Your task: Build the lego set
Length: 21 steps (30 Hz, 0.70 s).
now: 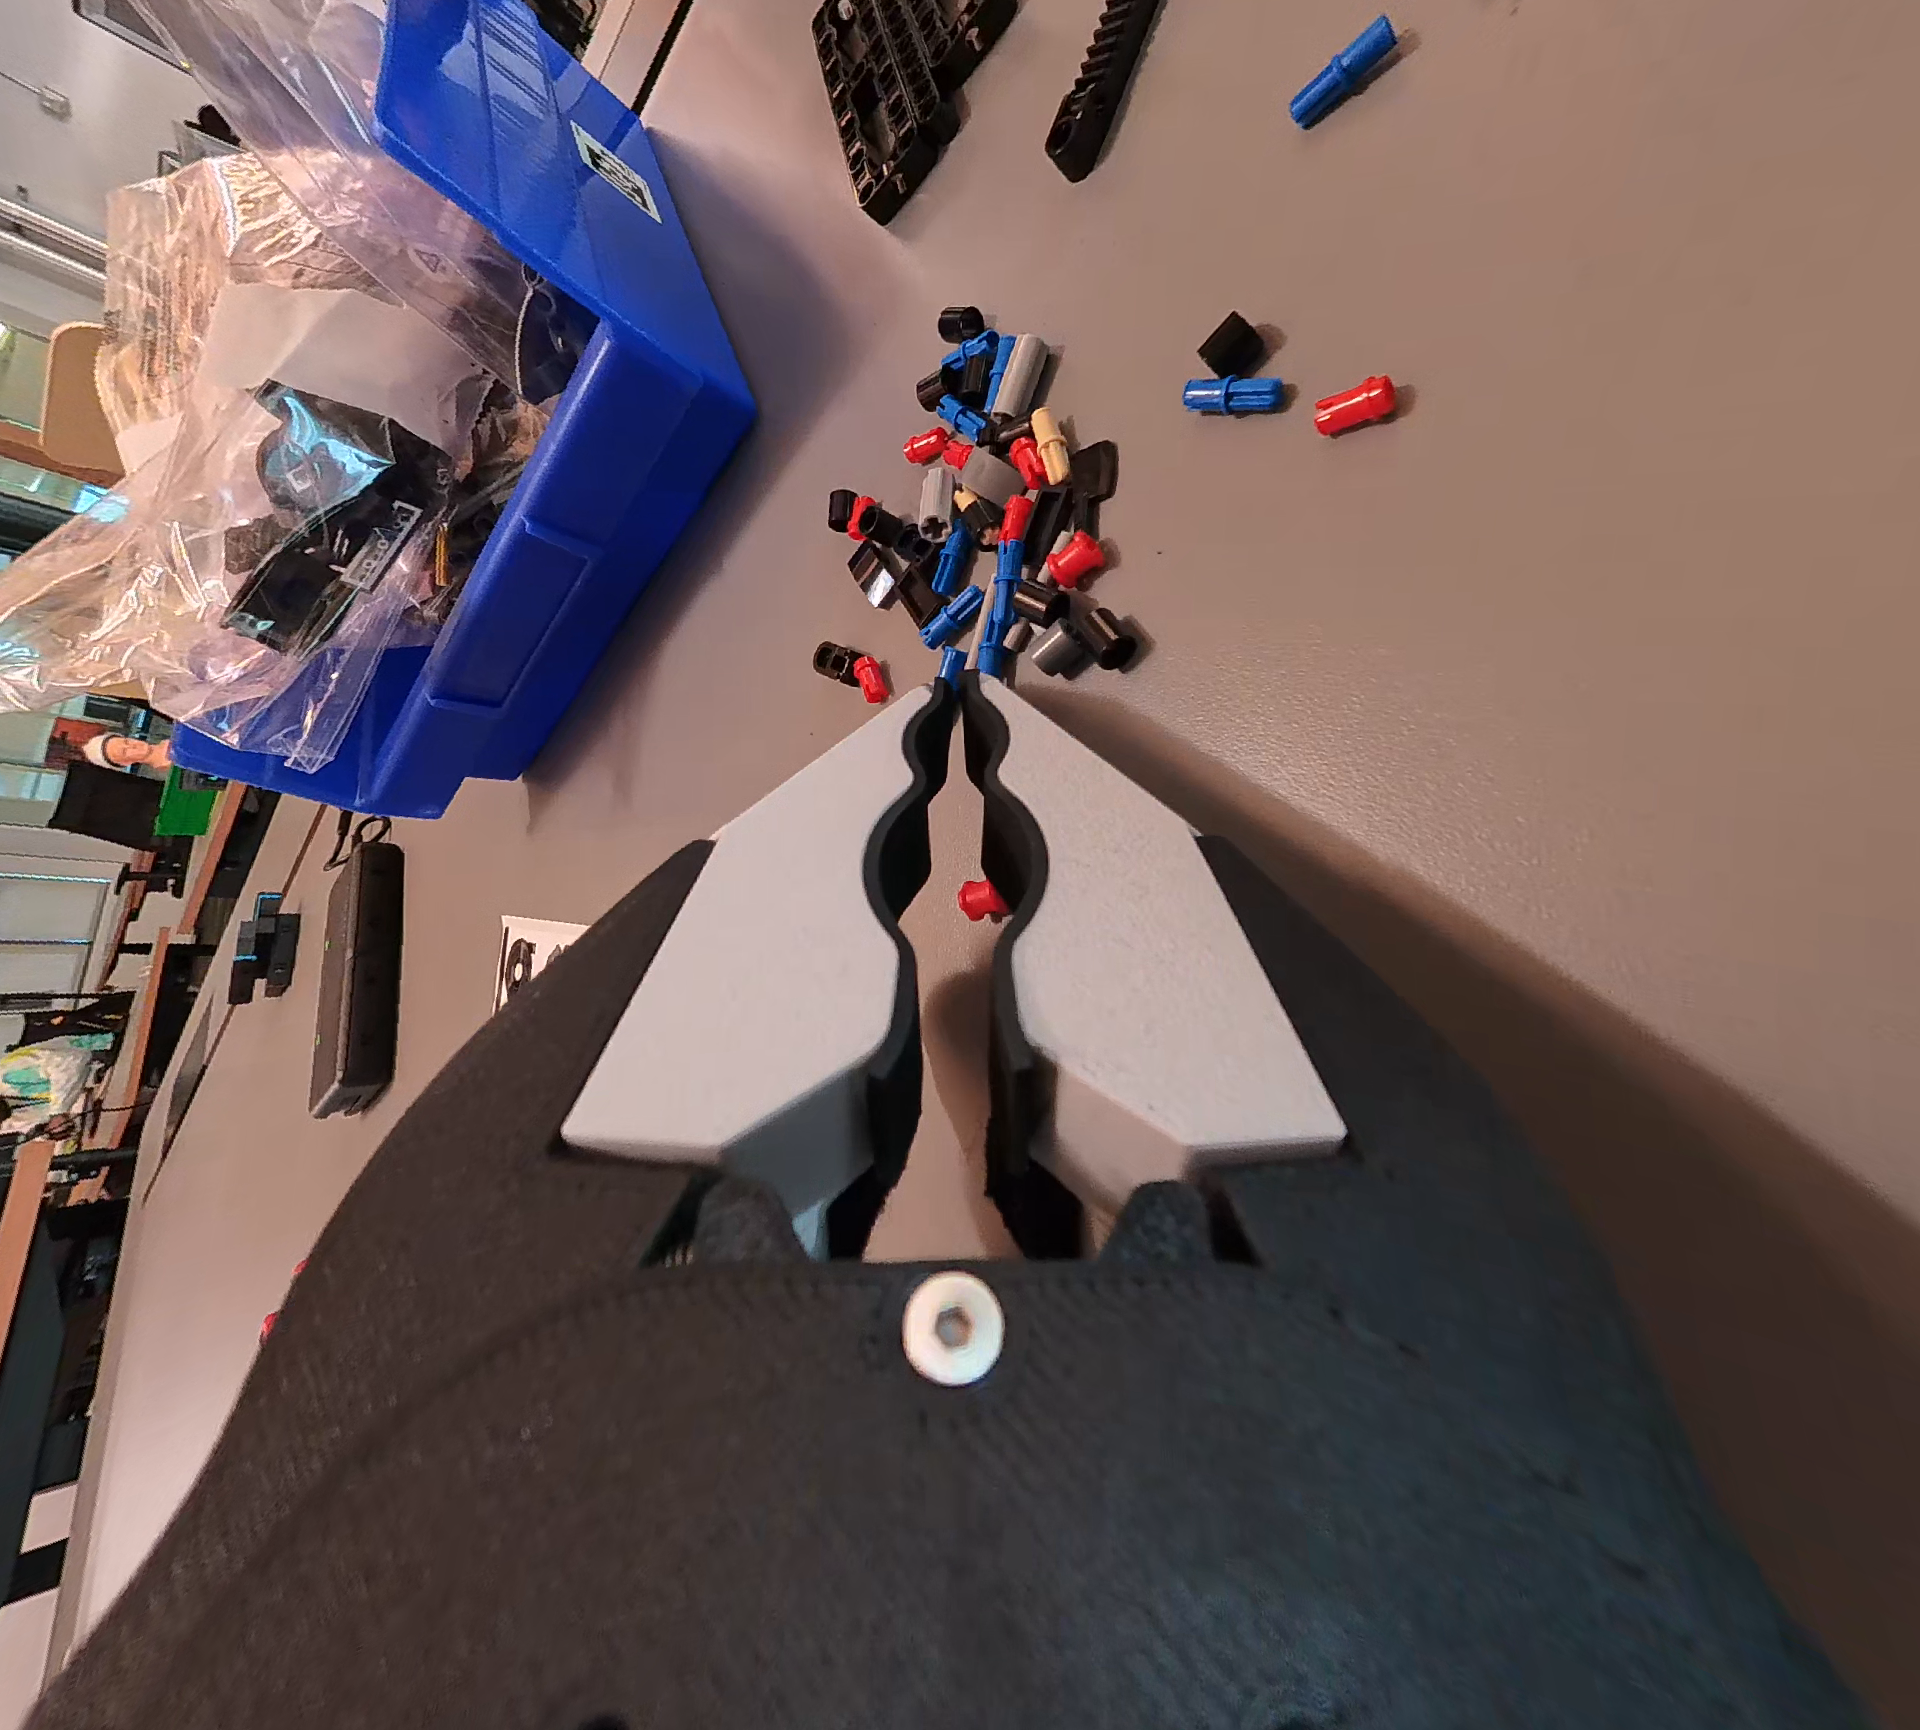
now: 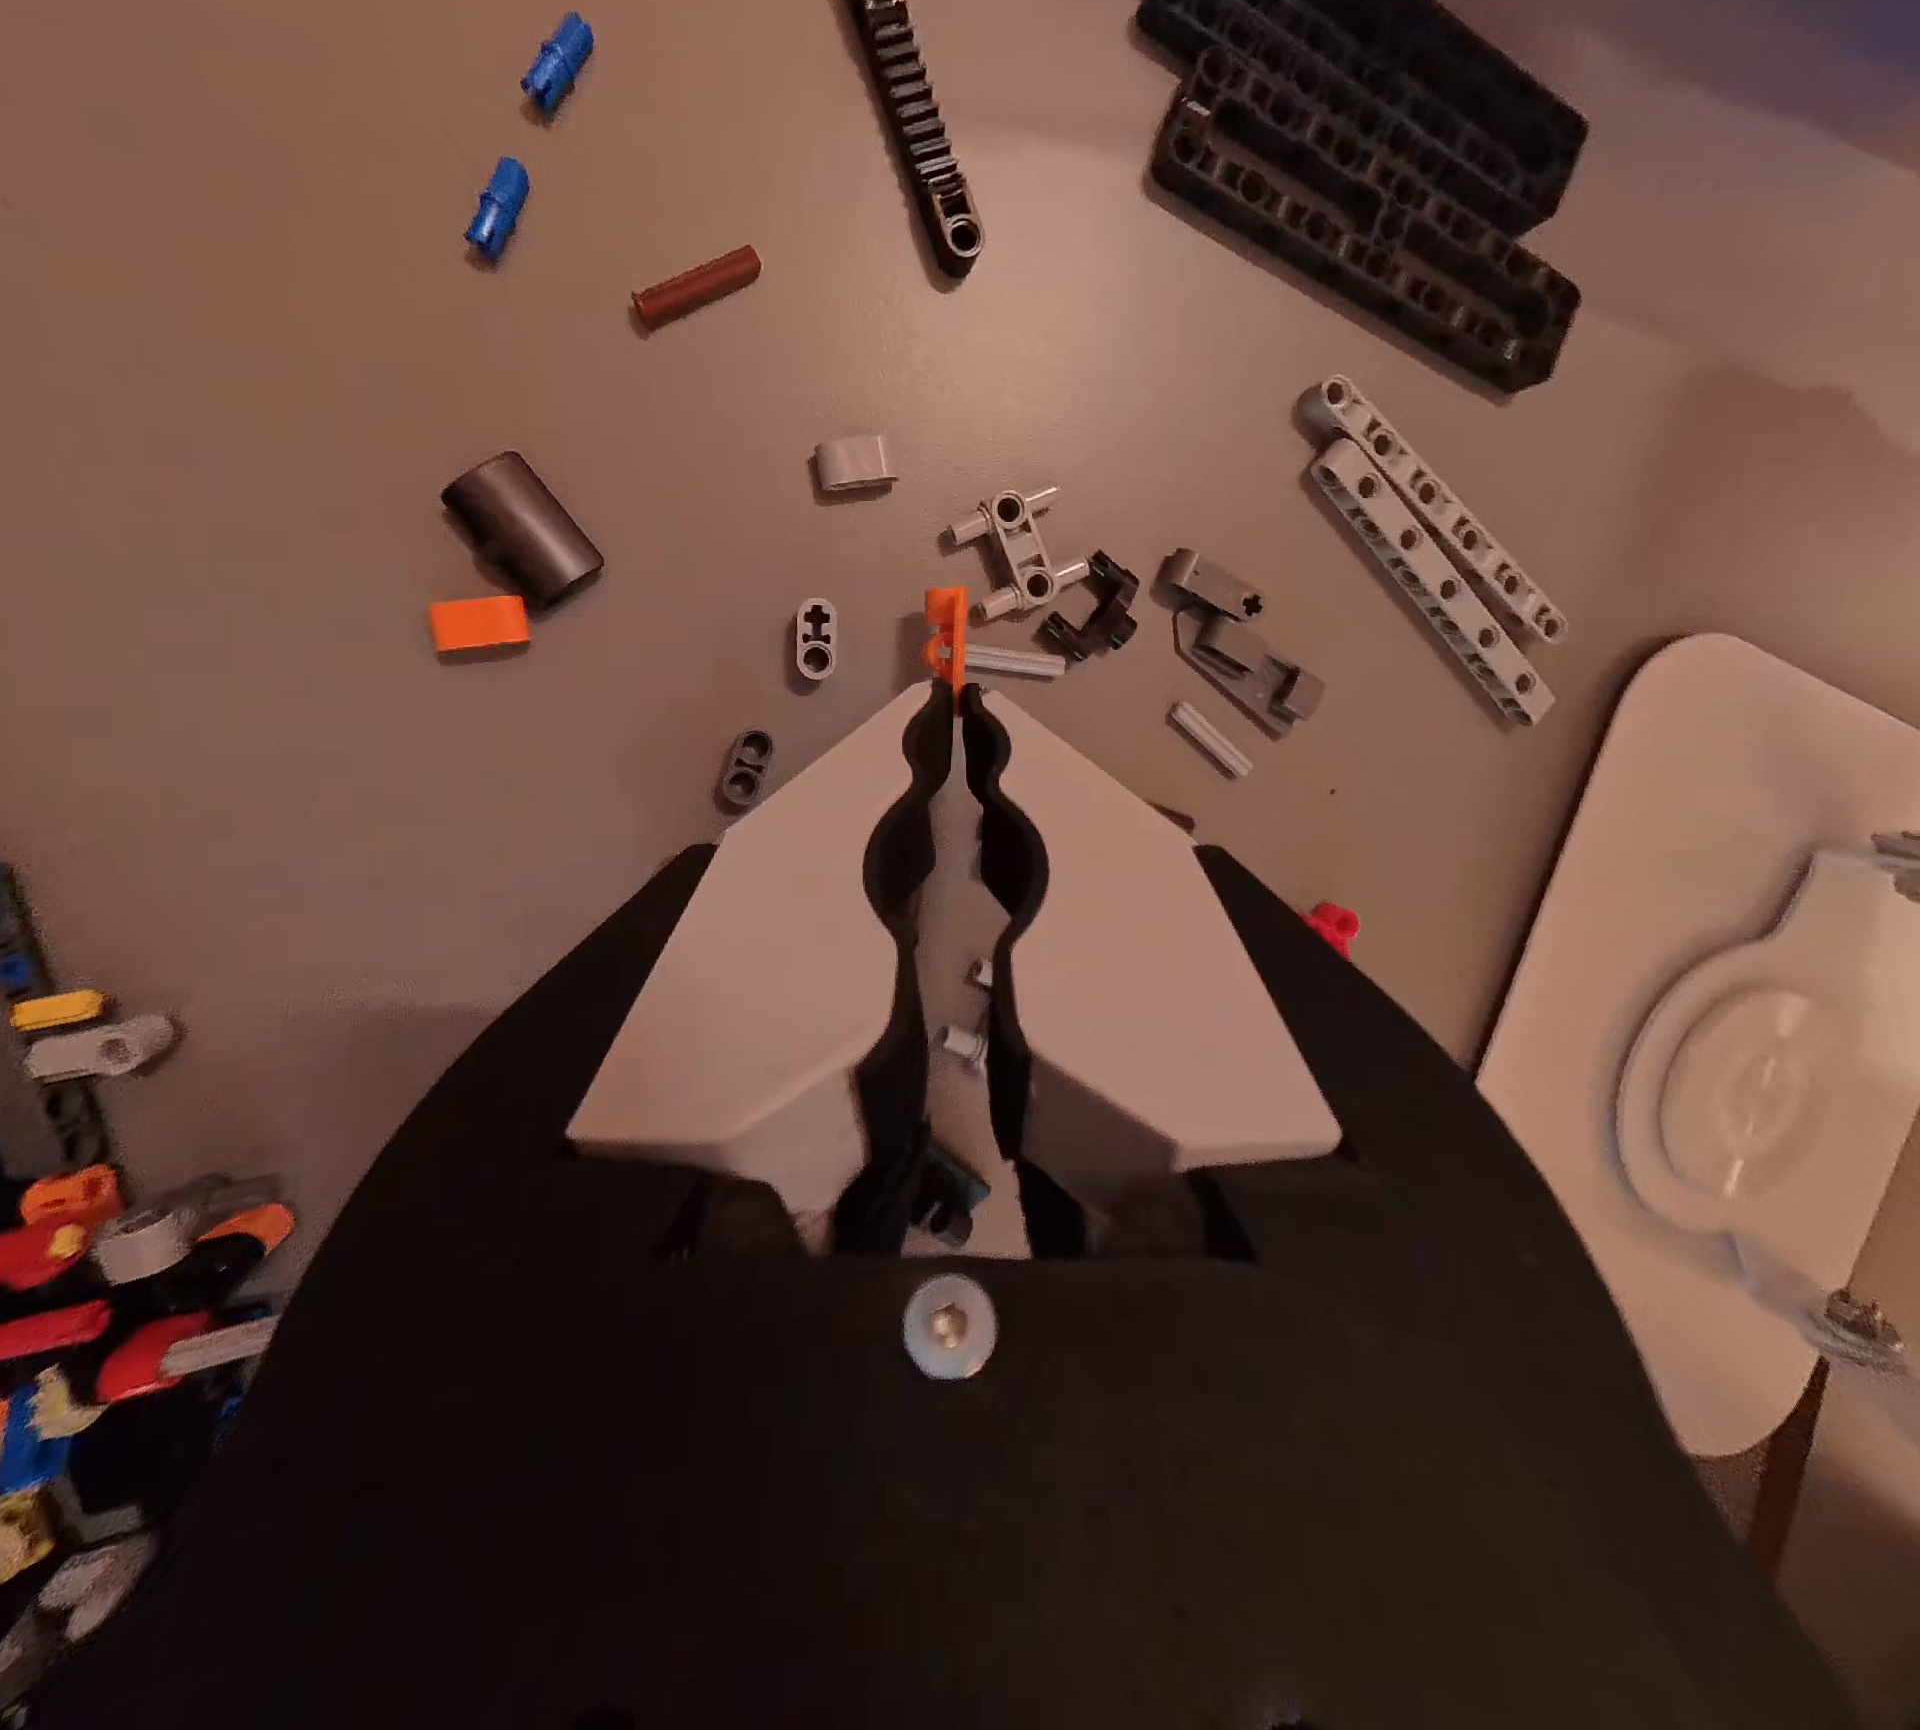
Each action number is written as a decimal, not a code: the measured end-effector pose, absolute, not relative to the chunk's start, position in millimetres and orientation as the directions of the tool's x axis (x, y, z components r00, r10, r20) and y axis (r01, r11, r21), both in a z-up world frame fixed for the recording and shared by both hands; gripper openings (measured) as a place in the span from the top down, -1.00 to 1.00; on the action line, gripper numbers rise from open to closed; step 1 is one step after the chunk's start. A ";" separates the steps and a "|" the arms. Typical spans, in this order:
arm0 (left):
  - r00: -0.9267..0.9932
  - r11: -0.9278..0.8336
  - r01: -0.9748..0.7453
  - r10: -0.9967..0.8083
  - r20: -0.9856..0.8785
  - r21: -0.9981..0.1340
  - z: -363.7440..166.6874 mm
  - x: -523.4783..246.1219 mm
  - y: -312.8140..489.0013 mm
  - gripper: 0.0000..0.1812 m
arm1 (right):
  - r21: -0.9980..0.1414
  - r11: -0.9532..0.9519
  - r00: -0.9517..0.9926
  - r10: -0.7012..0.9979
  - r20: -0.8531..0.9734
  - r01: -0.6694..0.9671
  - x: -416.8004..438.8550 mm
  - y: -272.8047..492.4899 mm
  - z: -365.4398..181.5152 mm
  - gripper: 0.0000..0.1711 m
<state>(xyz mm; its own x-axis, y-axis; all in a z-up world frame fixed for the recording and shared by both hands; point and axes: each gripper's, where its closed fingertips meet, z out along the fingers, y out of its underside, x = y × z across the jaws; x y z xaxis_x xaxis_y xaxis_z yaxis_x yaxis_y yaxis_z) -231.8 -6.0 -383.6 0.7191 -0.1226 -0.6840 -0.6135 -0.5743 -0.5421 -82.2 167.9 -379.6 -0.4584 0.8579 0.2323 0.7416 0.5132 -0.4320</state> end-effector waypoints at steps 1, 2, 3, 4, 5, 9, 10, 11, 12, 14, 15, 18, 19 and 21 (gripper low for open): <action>0.719 -0.574 -0.614 -0.123 -0.684 -0.542 -383.4 -231.6 -6.1 1.00 | -0.448 0.490 -0.436 0.872 0.224 0.748 -80.0 169.1 -373.6 1.00; 0.718 -0.574 -0.614 -0.122 -0.685 -0.541 -383.5 -231.6 -6.1 1.00 | -0.459 0.462 -0.409 0.887 0.216 0.759 -75.6 171.3 -366.3 1.00; 0.718 -0.574 -0.614 -0.122 -0.685 -0.542 -383.1 -231.2 -6.1 1.00 | -0.473 0.442 -0.384 0.897 0.220 0.762 -69.1 173.3 -356.3 1.00; 0.719 -0.573 -0.614 -0.122 -0.685 -0.542 -384.1 -231.3 -5.6 1.00 | -0.487 0.419 -0.354 0.908 0.225 0.766 -59.8 175.6 -344.6 1.00; 0.719 -0.574 -0.613 -0.122 -0.684 -0.542 -384.2 -231.0 -5.9 1.00 | -0.495 0.383 -0.306 0.923 0.233 0.780 -46.8 180.5 -332.6 1.00; 0.721 -0.576 -0.611 -0.124 -0.681 -0.543 -385.4 -231.2 -4.9 1.00 | -0.496 0.150 -0.043 0.975 0.220 0.855 44.0 205.0 -299.3 1.00; 0.722 -0.576 -0.611 -0.125 -0.680 -0.542 -385.6 -231.5 -4.9 1.00 | -0.490 0.076 0.038 0.975 0.217 0.868 73.7 212.1 -296.2 1.00; 0.723 -0.576 -0.611 -0.125 -0.680 -0.543 -386.3 -231.1 -5.0 1.00 | -0.487 -0.005 0.115 0.974 0.196 0.873 103.4 215.4 -295.6 1.00; 0.722 -0.576 -0.611 -0.126 -0.680 -0.543 -386.3 -230.6 -5.4 1.00 | -0.483 -0.093 0.192 0.968 0.160 0.871 131.4 215.1 -297.4 1.00; 0.721 -0.577 -0.613 -0.128 -0.681 -0.540 -386.5 -230.1 -5.6 1.00 | -0.458 -0.222 0.318 0.937 0.143 0.861 181.2 213.0 -305.1 1.00; 0.721 -0.577 -0.613 -0.128 -0.682 -0.540 -386.7 -230.2 -4.2 1.00 | -0.447 -0.257 0.352 0.925 0.143 0.857 200.3 208.7 -310.9 1.00; 0.718 -0.580 -0.613 -0.126 -0.684 -0.537 -387.2 -229.7 -4.8 1.00 | -0.355 -0.348 0.439 0.872 0.218 0.868 255.5 205.1 -338.6 1.00; 0.719 -0.581 -0.612 -0.126 -0.684 -0.537 -388.0 -229.4 -4.9 1.00 | -0.337 -0.368 0.458 0.855 0.244 0.867 268.1 205.4 -347.1 1.00; 0.717 -0.580 -0.614 -0.126 -0.686 -0.535 -387.6 -229.6 -5.2 1.00 | -0.291 -0.397 0.476 0.829 0.294 0.870 286.5 205.7 -361.5 1.00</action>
<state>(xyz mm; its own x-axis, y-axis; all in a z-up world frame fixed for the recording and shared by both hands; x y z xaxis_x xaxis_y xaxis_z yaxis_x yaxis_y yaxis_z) -229.6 -5.2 -387.6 0.7168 -0.1259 -0.6858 -0.6139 -0.5803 -0.5352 286.5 205.7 -361.5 0.4765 0.8287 0.2937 0.8703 -0.3971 -0.2915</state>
